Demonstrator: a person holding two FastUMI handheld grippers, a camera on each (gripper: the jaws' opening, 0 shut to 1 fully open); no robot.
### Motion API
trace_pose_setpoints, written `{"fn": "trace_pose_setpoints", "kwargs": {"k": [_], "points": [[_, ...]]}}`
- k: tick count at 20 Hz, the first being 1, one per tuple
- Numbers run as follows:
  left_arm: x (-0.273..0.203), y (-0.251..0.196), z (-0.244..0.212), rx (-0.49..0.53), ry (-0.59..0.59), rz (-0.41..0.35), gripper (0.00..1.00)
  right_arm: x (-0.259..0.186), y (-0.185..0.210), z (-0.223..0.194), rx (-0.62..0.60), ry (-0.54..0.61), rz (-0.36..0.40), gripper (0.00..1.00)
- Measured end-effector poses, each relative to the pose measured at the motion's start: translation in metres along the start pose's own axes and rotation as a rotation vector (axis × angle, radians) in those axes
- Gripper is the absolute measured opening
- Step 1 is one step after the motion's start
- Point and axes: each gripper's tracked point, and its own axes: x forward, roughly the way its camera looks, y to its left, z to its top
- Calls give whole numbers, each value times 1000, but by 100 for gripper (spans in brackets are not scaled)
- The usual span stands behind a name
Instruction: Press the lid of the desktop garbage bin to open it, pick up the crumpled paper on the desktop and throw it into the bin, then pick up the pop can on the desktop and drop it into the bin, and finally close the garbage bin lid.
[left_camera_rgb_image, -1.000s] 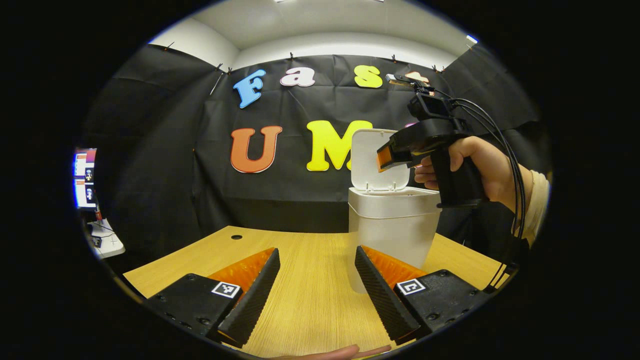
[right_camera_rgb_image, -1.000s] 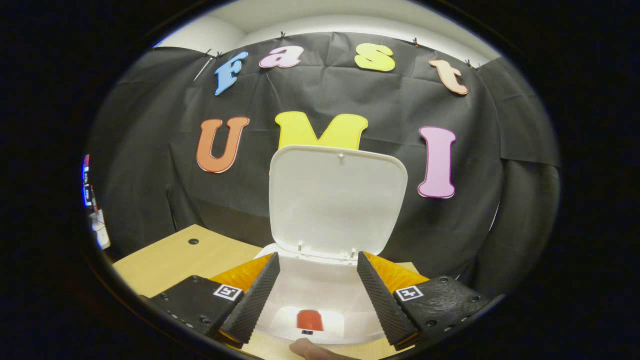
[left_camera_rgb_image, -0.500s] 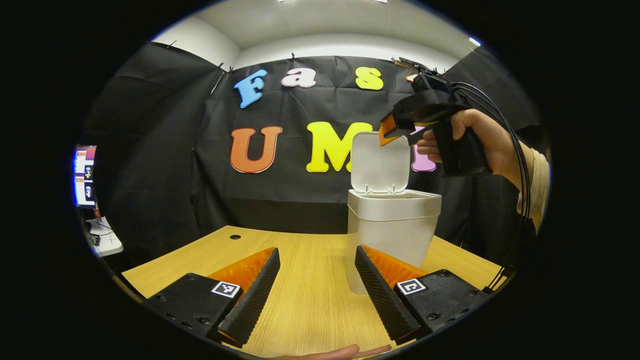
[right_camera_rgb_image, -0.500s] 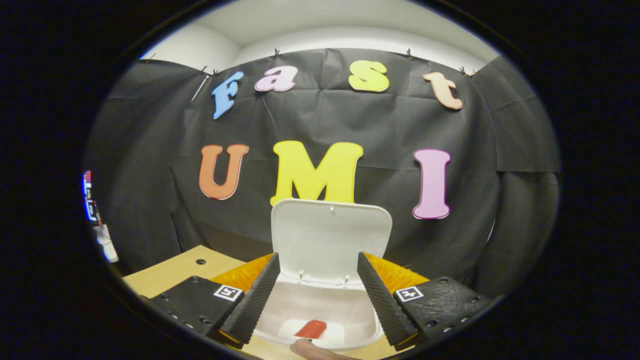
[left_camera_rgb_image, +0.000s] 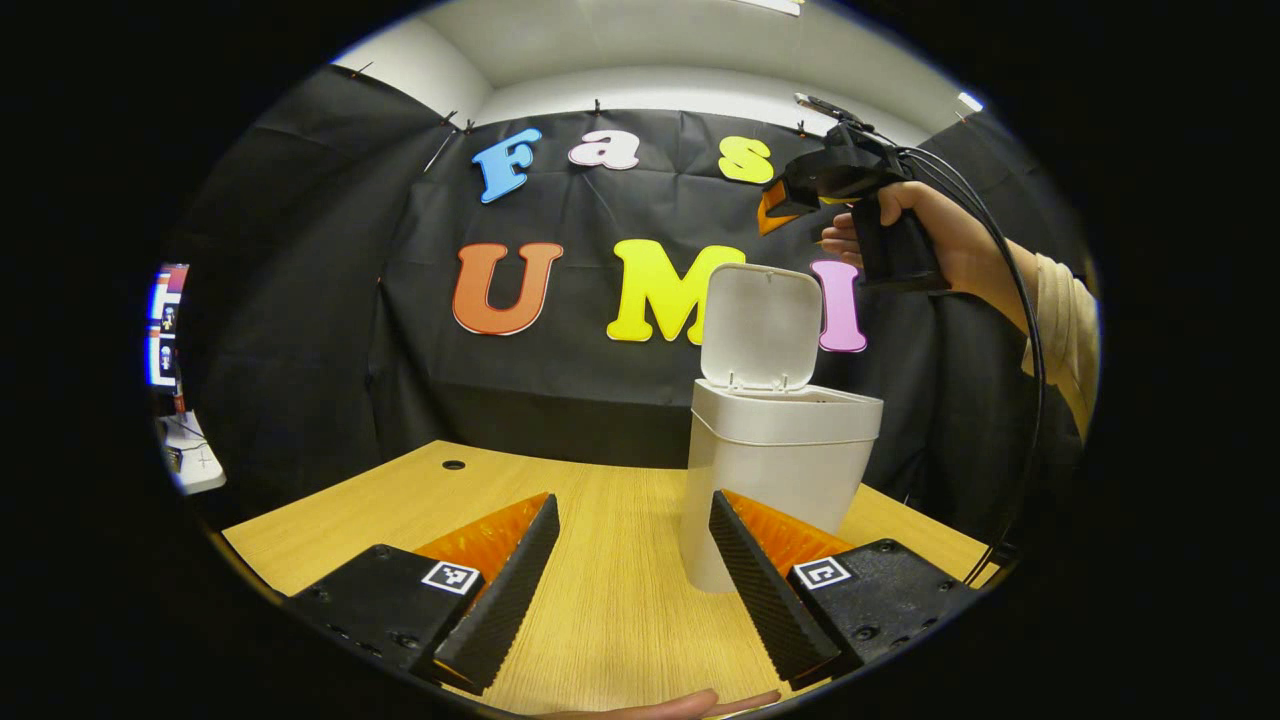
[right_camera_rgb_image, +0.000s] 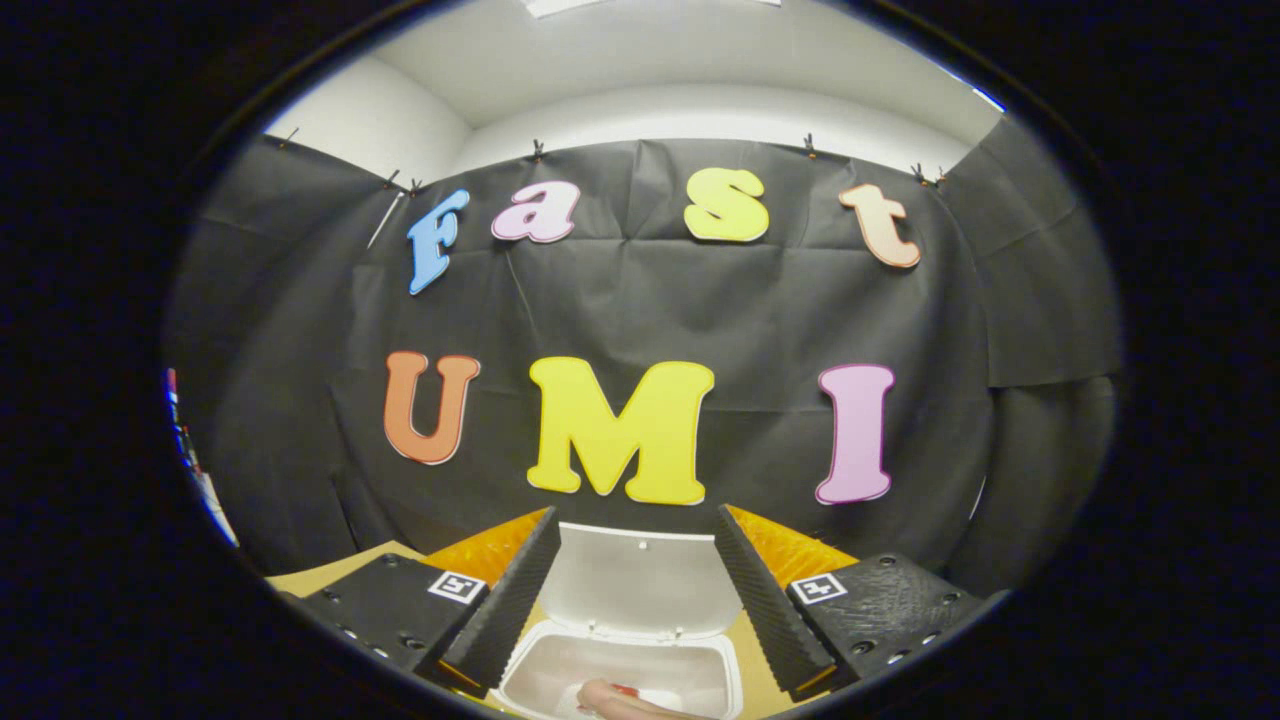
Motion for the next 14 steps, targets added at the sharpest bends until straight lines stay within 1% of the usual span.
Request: {"fn": "trace_pose_setpoints", "kwargs": {"k": [1, 2, 4, 6, 8, 9, 10, 11, 12, 13, 14], "points": [[0, 3, -2, -1, 5, 4, 98, 9, 0, -1, -10, 4, -7, 96], [0, 6, -1, 3, 6, 9, 98, 17, -1, -2, -2, 7, -17, 94], [1, 11, 0, 12, -5, 14, 98, 39, -7, -4, 27, 19, -51, 94], [2, 14, 2, 6, -14, 9, 98, 60, -12, -9, 26, 50, -81, 94], [4, 18, 1, -19, -13, 9, 98, 76, -12, -18, 35, 79, -84, 94], [5, 20, -1, -29, -6, 13, 98, 83, -14, -26, 45, 100, -88, 97], [5, 22, -3, -29, -2, 12, 98, 88, -15, -34, 54, 128, -93, 95], [6, 25, -3, -26, 2, 18, 97, 90, -15, -46, 61, 160, -89, 95], [6, 29, -4, -26, 3, 31, 96, 91, -15, -43, 78, 145, -82, 95], [7, 31, -4, -25, 6, 40, 95, 90, -17, -42, 73, 141, -88, 96], [6, 34, -4, -20, 6, 49, 94, 88, -20, -43, 52, 145, -86, 95]]}}
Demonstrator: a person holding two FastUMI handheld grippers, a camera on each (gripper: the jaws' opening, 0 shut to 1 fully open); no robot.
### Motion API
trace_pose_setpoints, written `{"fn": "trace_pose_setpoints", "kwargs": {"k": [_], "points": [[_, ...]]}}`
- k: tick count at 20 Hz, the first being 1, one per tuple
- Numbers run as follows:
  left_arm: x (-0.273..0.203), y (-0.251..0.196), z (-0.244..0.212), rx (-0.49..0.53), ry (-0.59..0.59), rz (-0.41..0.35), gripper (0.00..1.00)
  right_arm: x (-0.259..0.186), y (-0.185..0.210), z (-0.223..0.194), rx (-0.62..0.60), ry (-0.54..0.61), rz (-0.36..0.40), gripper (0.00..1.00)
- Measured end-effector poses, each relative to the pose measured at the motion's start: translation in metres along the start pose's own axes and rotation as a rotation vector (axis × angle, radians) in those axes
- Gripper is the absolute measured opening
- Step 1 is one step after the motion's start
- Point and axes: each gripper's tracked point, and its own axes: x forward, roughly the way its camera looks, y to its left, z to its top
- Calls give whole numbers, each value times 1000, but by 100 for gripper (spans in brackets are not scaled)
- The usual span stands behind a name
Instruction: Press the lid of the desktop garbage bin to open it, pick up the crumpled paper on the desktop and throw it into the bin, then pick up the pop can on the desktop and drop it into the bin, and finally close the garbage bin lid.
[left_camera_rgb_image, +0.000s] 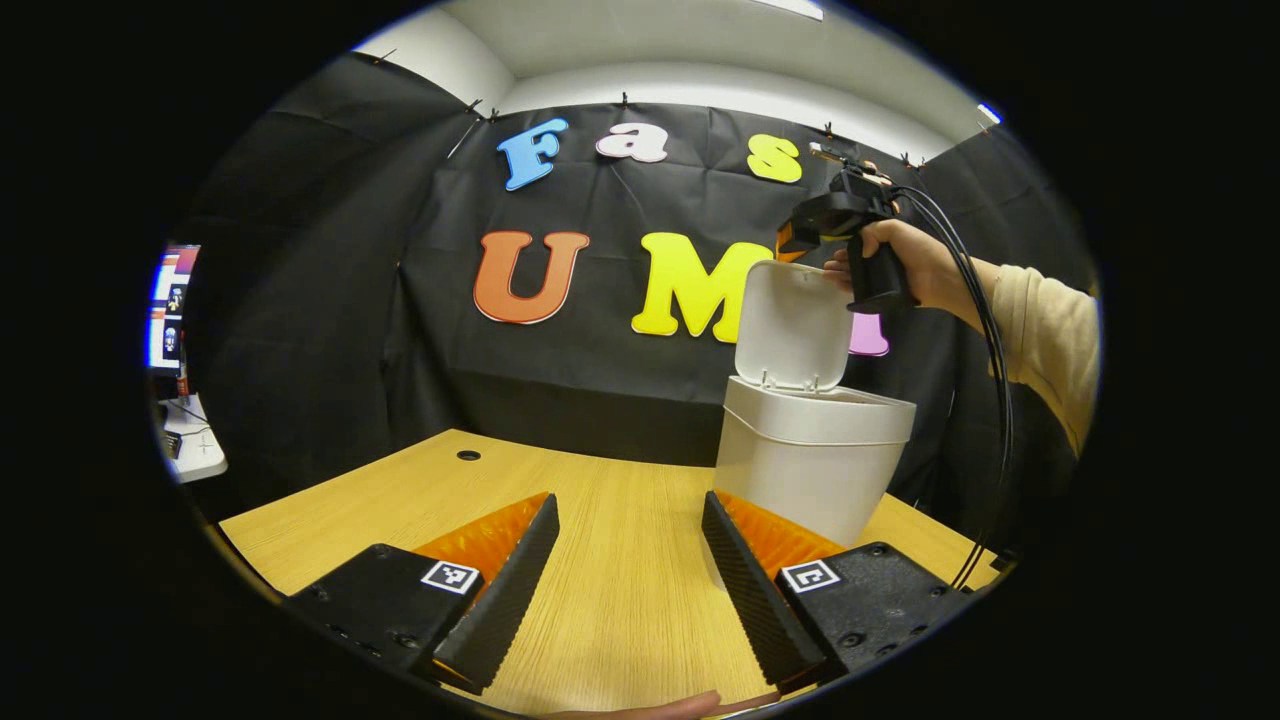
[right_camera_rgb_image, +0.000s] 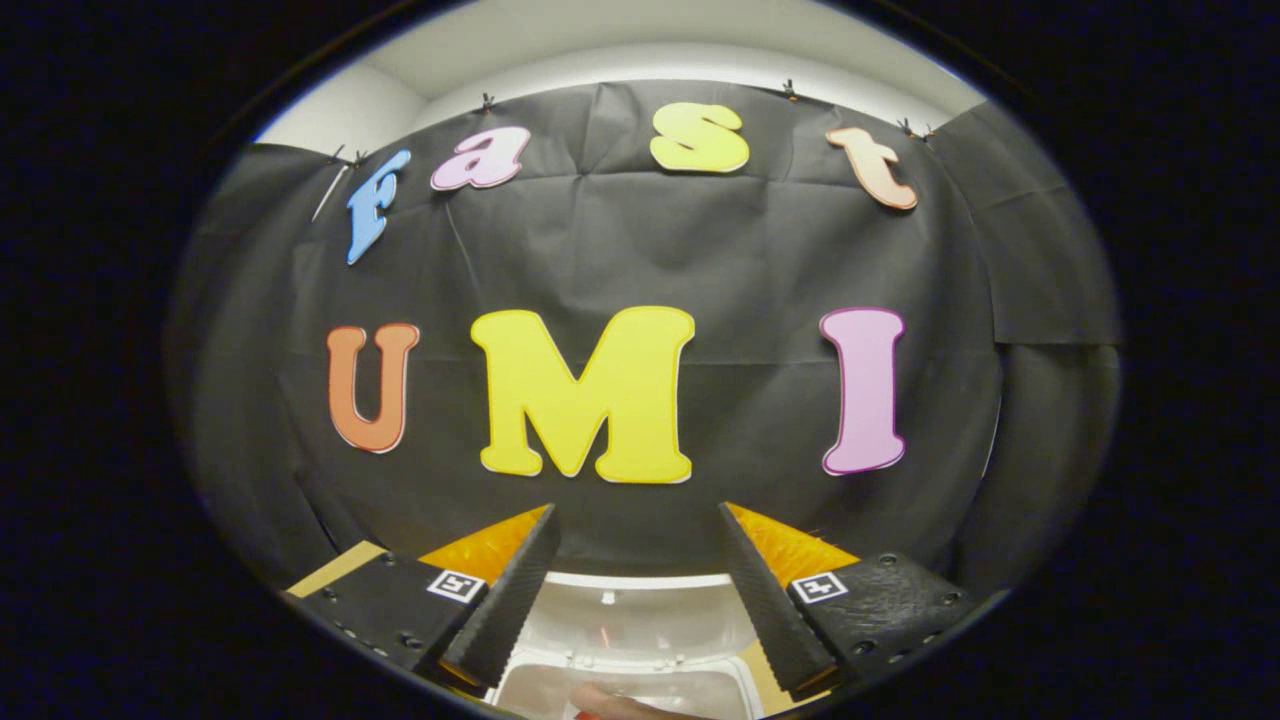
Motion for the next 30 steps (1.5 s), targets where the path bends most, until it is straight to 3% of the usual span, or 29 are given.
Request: {"fn": "trace_pose_setpoints", "kwargs": {"k": [9, 11, 13, 16, 18, 20, 25, 30], "points": [[0, -2, -2, 42, -3, 10, 94, -29, 1, -13, 53, 5, 81, 99], [1, 2, 2, 51, -19, 29, 93, -35, -1, -19, 63, 10, 90, 94], [2, 4, -1, 35, -13, 41, 93, -43, 0, -24, 57, 15, 97, 99], [1, 2, -1, 51, -11, 40, 93, -47, 0, -58, 3, 117, 86, 98], [3, -1, -3, 60, -7, 37, 94, -47, 14, -81, -5, 192, 153, 97], [2, 0, -4, 73, -7, 43, 94, -57, 17, -95, 18, 235, 172, 94], [4, -3, -8, 89, 6, 44, 93, -64, 35, -133, 7, 316, 237, 98], [5, -1, -10, 116, 10, 66, 93, -65, 37, -172, 7, 344, 215, 99]]}}
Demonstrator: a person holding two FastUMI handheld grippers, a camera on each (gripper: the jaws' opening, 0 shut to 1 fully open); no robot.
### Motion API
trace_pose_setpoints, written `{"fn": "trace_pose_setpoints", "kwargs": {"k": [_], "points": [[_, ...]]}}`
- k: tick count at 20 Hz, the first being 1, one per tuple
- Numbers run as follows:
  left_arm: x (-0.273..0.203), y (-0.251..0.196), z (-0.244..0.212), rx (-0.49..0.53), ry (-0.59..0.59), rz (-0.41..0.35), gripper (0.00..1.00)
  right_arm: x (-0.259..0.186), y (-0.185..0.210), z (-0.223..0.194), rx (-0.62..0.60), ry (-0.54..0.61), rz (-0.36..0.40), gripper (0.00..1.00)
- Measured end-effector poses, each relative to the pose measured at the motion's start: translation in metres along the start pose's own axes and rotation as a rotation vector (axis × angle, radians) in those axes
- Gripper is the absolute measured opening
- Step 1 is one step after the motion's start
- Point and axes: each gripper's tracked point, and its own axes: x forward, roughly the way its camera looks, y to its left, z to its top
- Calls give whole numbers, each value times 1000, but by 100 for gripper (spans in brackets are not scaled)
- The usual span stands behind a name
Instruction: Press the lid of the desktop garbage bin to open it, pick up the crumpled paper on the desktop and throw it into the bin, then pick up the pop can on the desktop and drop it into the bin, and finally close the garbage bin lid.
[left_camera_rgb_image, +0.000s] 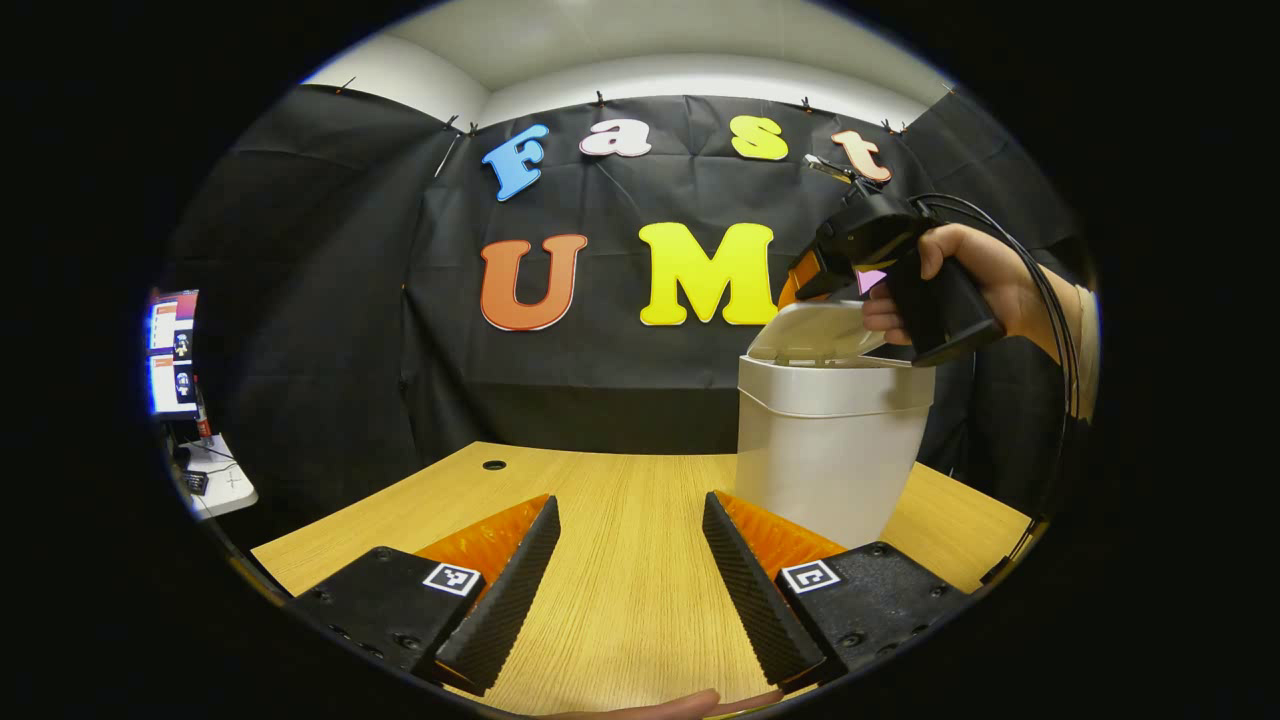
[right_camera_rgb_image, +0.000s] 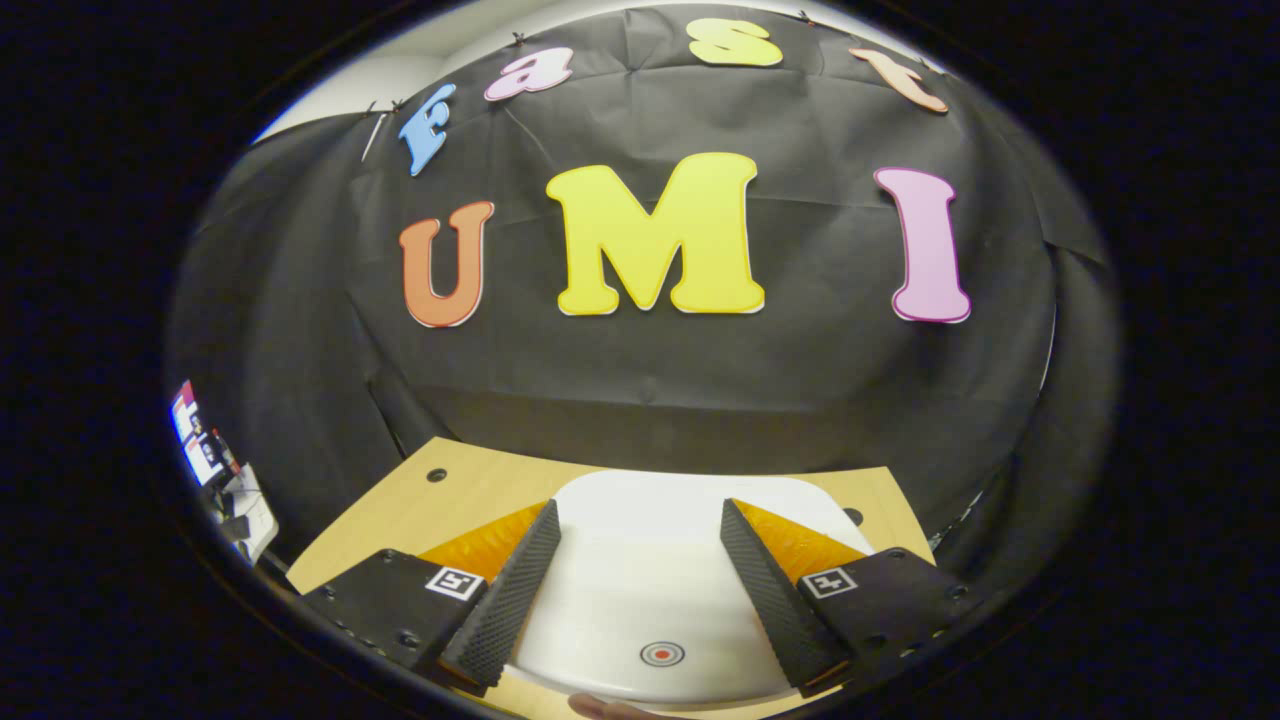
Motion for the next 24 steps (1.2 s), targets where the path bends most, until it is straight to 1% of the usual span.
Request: {"fn": "trace_pose_setpoints", "kwargs": {"k": [2, 6, 10, 16, 18, 19, 20, 21, 22, 23, 24], "points": [[0, 2, -1, -5, 3, 6, 94, 4, -1, -9, 4, 11, 10, 99], [4, 1, -6, -3, 22, 9, 93, 1, -4, -13, -13, -30, 14, 97], [3, 5, -6, 2, 25, 19, 93, -12, -7, -24, -58, -100, -11, 97], [3, 7, -8, -10, 39, 21, 93, -38, -14, -36, -38, -196, -30, 98], [3, 7, -7, -14, 33, 22, 93, -46, -16, -41, -38, -202, -52, 99], [3, 6, -7, -17, 32, 19, 93, -51, -17, -43, -33, -200, -63, 98], [2, 6, -7, -19, 31, 17, 93, -56, -18, -46, -27, -196, -72, 100], [3, 5, -6, -19, 30, 17, 93, -60, -19, -47, -22, -197, -76, 98], [3, 5, -6, -16, 32, 17, 93, -63, -18, -50, -25, -195, -78, 100], [3, 4, -7, -16, 32, 15, 93, -64, -18, -51, -26, -192, -78, 98], [3, 4, -7, -16, 34, 10, 93, -65, -18, -53, -27, -184, -77, 98]]}}
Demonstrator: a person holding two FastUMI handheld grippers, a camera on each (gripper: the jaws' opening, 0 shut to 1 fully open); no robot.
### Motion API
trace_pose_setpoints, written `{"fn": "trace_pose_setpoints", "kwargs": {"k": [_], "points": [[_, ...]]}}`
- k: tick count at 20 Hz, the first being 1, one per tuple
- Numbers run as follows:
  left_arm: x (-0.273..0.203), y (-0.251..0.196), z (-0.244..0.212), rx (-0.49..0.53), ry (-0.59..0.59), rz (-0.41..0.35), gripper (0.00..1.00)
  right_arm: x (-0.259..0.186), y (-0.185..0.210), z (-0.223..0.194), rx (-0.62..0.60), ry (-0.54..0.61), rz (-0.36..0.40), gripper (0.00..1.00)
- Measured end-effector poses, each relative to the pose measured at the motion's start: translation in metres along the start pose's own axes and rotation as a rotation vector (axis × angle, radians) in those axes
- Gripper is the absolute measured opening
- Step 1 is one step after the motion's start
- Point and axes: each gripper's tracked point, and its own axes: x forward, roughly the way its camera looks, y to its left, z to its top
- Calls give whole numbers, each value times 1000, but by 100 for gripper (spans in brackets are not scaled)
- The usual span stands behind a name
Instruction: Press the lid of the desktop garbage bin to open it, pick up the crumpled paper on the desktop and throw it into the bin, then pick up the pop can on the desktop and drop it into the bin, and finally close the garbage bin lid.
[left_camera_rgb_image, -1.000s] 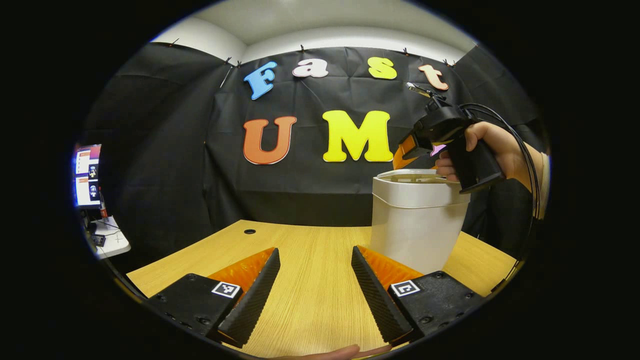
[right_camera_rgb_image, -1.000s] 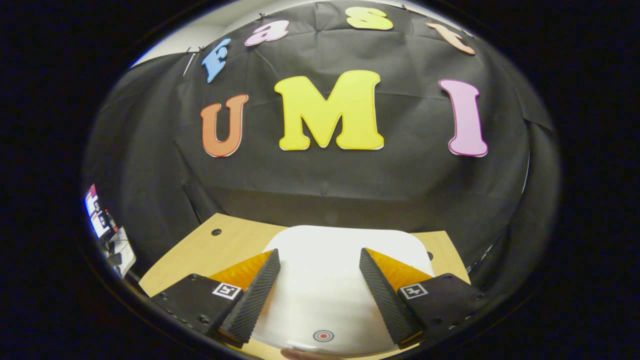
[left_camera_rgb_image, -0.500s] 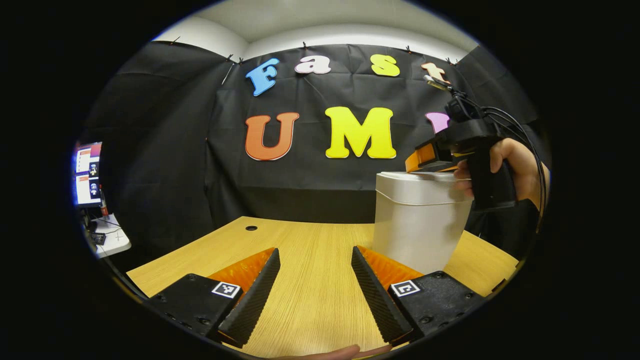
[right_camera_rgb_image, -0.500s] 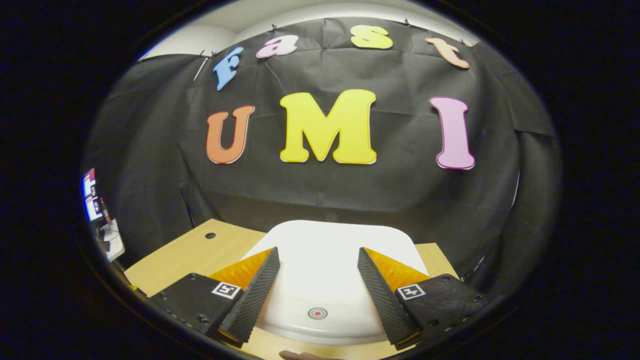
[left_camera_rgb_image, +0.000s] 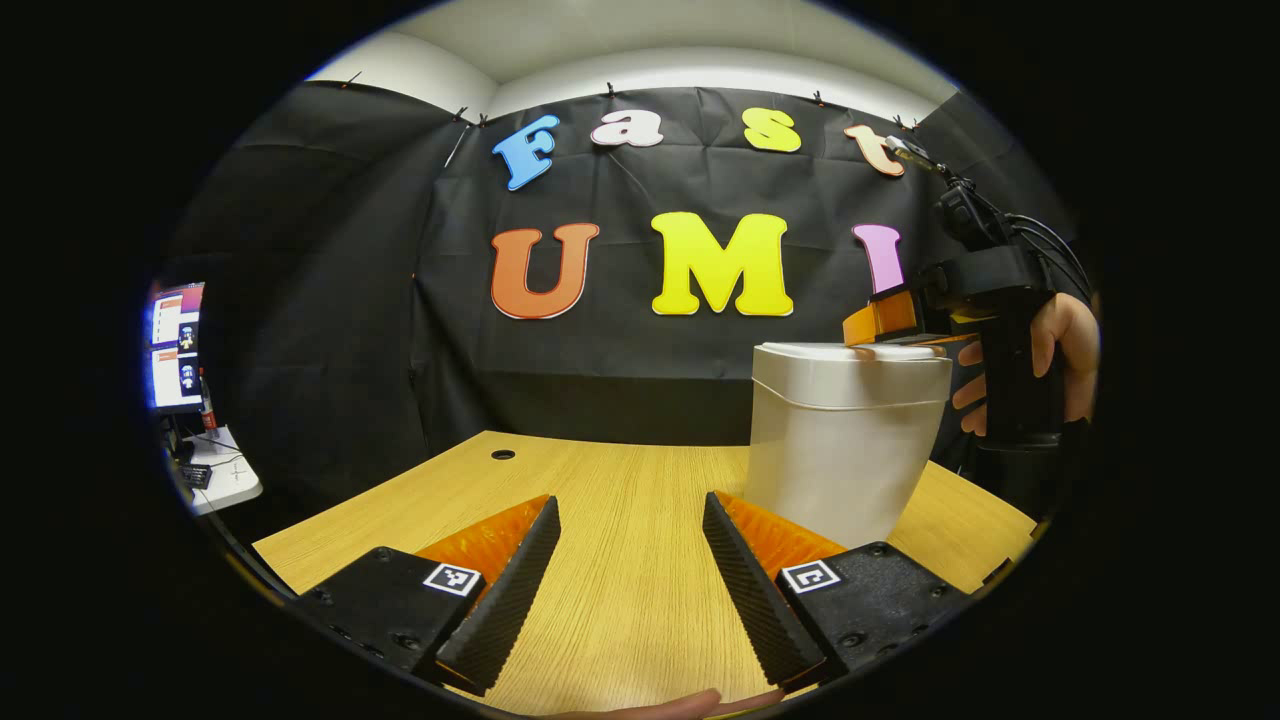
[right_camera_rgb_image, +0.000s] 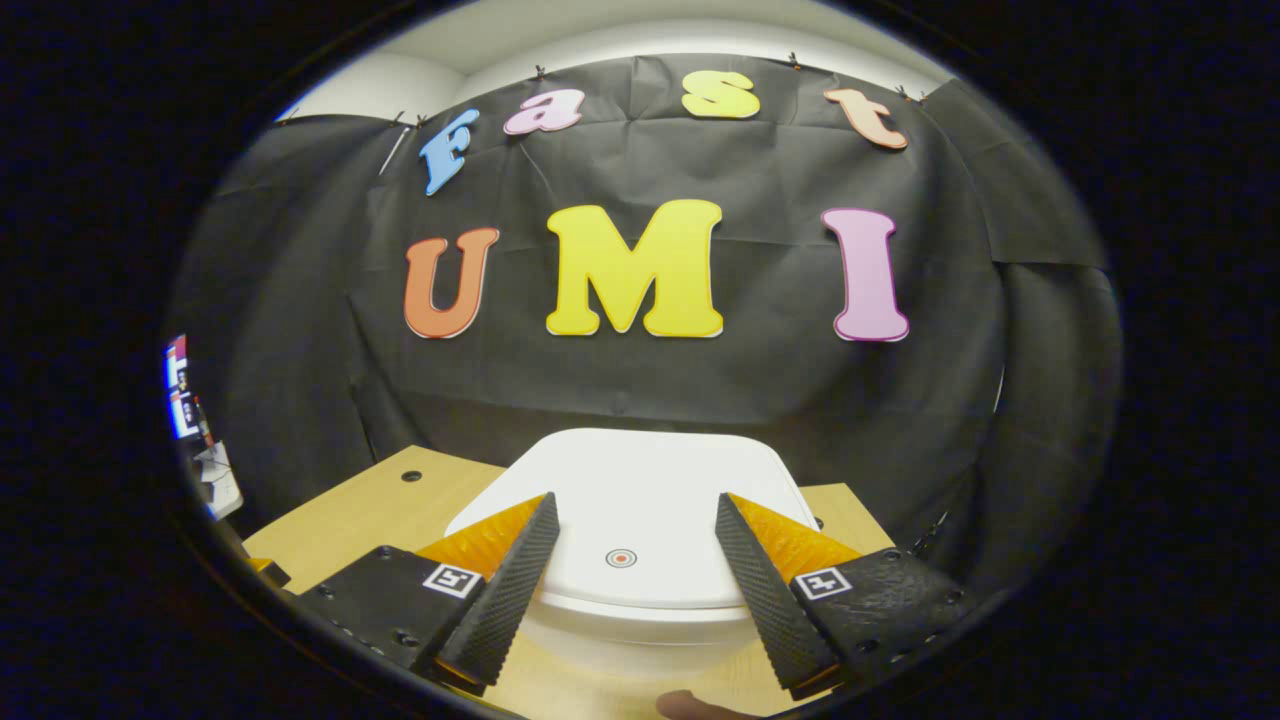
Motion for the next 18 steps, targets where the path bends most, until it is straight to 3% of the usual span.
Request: {"fn": "trace_pose_setpoints", "kwargs": {"k": [6, 11, 14, 18], "points": [[1, -6, -3, -7, 9, -15, 93, -2, -2, -6, 4, 10, 22, 99], [2, -1, -2, -3, 8, 0, 93, -4, -2, 1, 56, -145, 0, 98], [2, -2, 0, -2, -4, -2, 93, -13, 2, 0, -13, -249, -5, 97], [0, -5, 3, -1, -19, -8, 93, -31, 0, -3, -15, -268, 7, 99]]}}
